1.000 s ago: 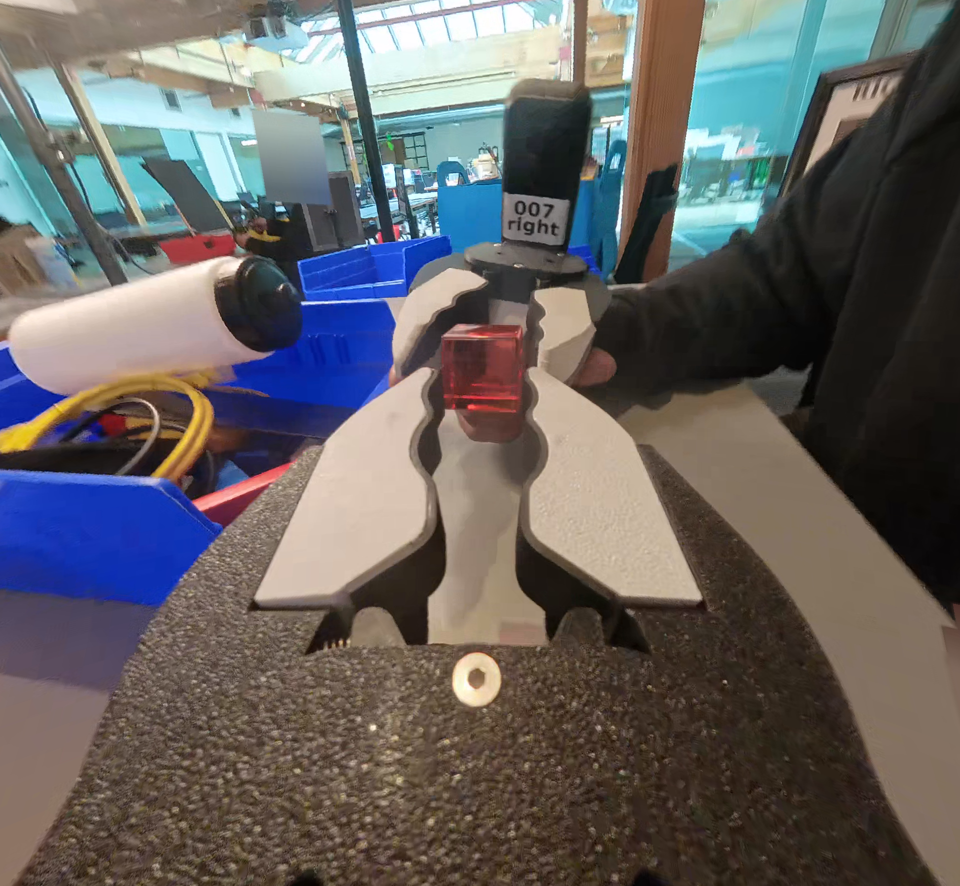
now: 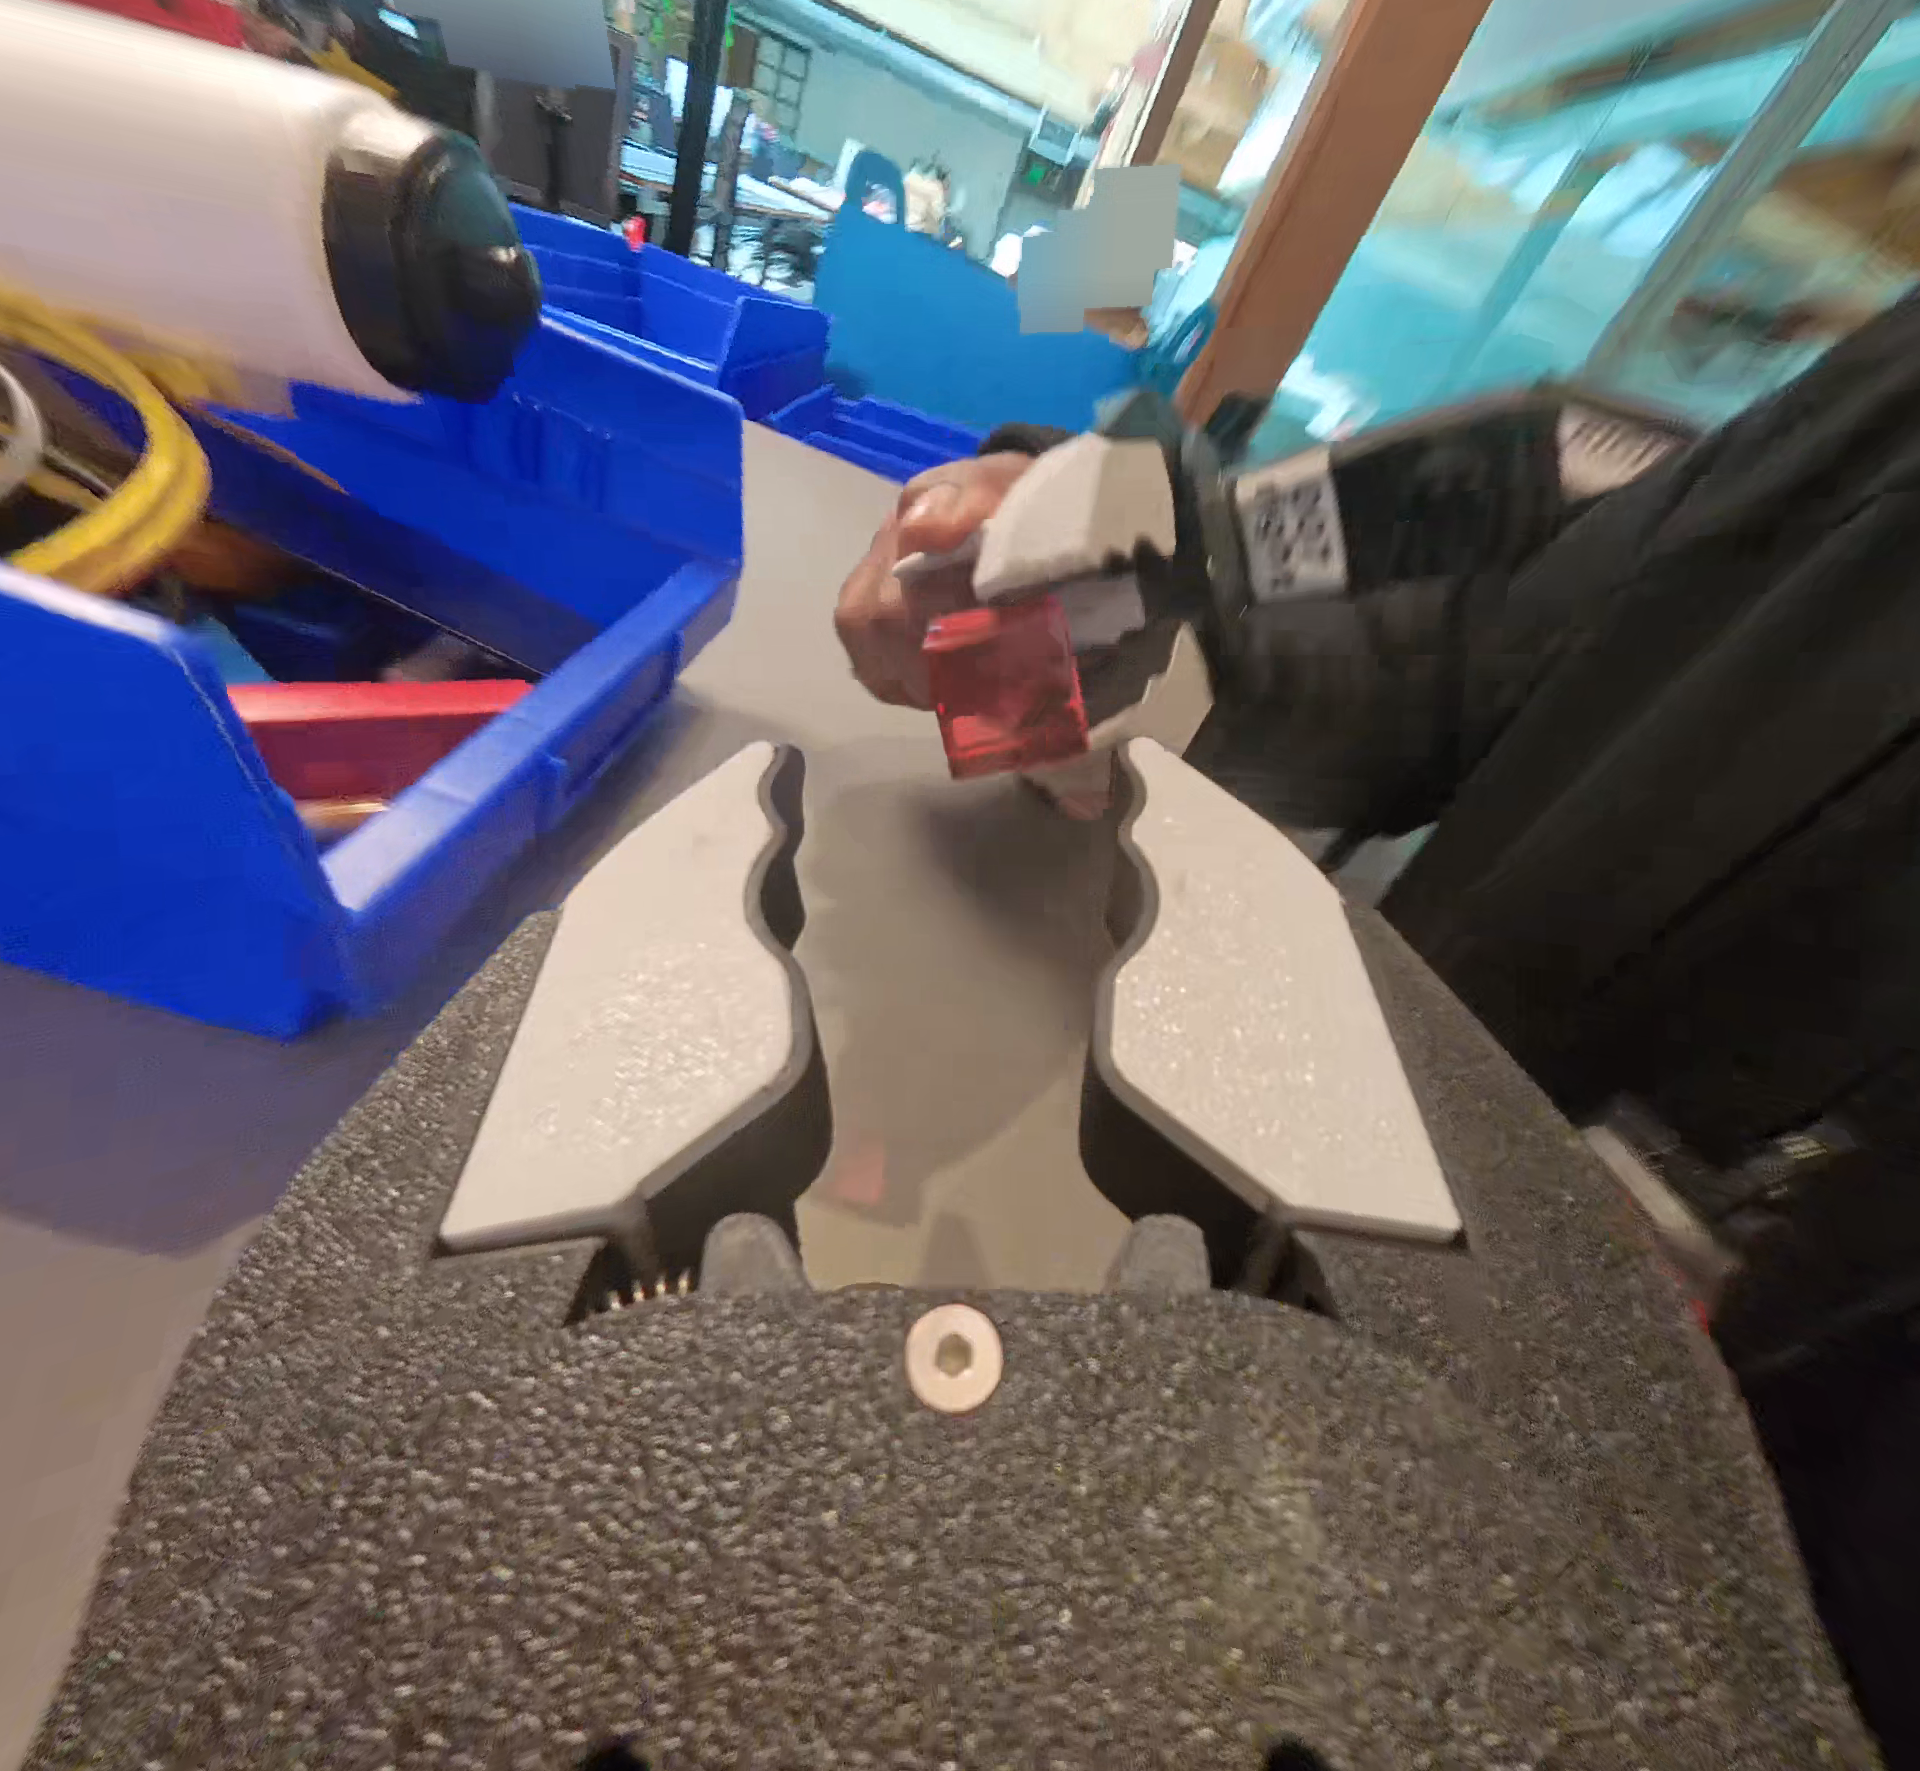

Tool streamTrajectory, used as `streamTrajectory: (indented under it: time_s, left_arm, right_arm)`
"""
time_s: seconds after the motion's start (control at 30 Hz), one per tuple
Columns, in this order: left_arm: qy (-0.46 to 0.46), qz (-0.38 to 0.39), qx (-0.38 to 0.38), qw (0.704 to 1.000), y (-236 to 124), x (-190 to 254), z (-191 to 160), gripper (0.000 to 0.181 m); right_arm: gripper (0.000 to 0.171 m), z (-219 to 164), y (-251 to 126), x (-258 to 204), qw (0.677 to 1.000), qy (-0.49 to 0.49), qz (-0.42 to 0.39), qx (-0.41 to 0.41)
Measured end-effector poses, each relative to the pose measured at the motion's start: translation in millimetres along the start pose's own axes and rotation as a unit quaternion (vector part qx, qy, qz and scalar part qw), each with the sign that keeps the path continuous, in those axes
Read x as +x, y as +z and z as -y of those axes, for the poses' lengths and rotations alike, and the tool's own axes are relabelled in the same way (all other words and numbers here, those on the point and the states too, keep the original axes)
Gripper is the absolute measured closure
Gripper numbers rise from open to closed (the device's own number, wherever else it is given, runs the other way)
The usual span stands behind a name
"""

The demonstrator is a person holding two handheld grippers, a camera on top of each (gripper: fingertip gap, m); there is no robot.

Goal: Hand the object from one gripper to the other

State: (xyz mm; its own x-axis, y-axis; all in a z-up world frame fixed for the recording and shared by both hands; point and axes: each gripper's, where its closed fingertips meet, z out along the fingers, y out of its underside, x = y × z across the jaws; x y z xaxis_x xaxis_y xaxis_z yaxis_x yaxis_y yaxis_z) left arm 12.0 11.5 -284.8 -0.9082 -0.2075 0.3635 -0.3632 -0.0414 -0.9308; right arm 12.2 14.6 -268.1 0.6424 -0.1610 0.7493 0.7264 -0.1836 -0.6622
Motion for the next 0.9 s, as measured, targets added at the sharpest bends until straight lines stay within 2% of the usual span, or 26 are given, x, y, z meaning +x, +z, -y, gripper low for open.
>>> streamTrajectory:
  time_s: [0.07, 0.13, 0.17, 0.2, 0.27, 0.33, 0.43, 0.53, 0.67, 0.9]
  left_arm:
    - [-0.067, -0.043, 0.011, 0.997, 2, 5, 0, 0.123]
    - [-0.077, -0.056, 0.02, 0.995, 5, 10, 1, 0.125]
    - [-0.065, -0.052, 0.02, 0.996, 6, 10, 1, 0.137]
    - [-0.047, -0.049, 0.018, 0.998, 6, 13, 0, 0.152]
    - [0.006, -0.021, 0.02, 1.0, 6, 12, 3, 0.151]
    - [0.102, 0.019, 0.018, 0.994, 4, 11, 5, 0.152]
    - [0.27, 0.08, -0.005, 0.959, 2, 9, 2, 0.152]
    - [0.371, 0.096, -0.01, 0.924, 3, 16, 0, 0.152]
    - [0.437, 0.103, -0.035, 0.893, 3, 17, -8, 0.152]
    - [0.466, 0.093, -0.052, 0.878, 3, 19, -16, 0.153]
  right_arm:
    - [0.144, 1, 2, -4, 0.999, -0.046, -0.012, -0.005]
    - [0.144, 2, 4, -11, 0.997, -0.074, -0.007, -0.01]
    - [0.144, 2, 5, -13, 0.996, -0.083, -0.009, -0.01]
    - [0.144, 2, 5, -15, 0.996, -0.086, -0.009, -0.012]
    - [0.143, 2, 6, -13, 0.998, -0.064, -0.01, -0.008]
    - [0.14, 2, 5, -11, 1.0, -0.012, -0.001, 0.0]
    - [0.131, 3, 3, -10, 0.996, 0.081, 0.031, 0.019]
    - [0.129, -1, 3, -15, 0.989, 0.127, 0.068, 0.02]
    - [0.131, -7, 4, -22, 0.994, 0.076, 0.072, -0.001]
    - [0.142, -7, 4, -33, 0.996, 0.024, 0.084, -0.009]
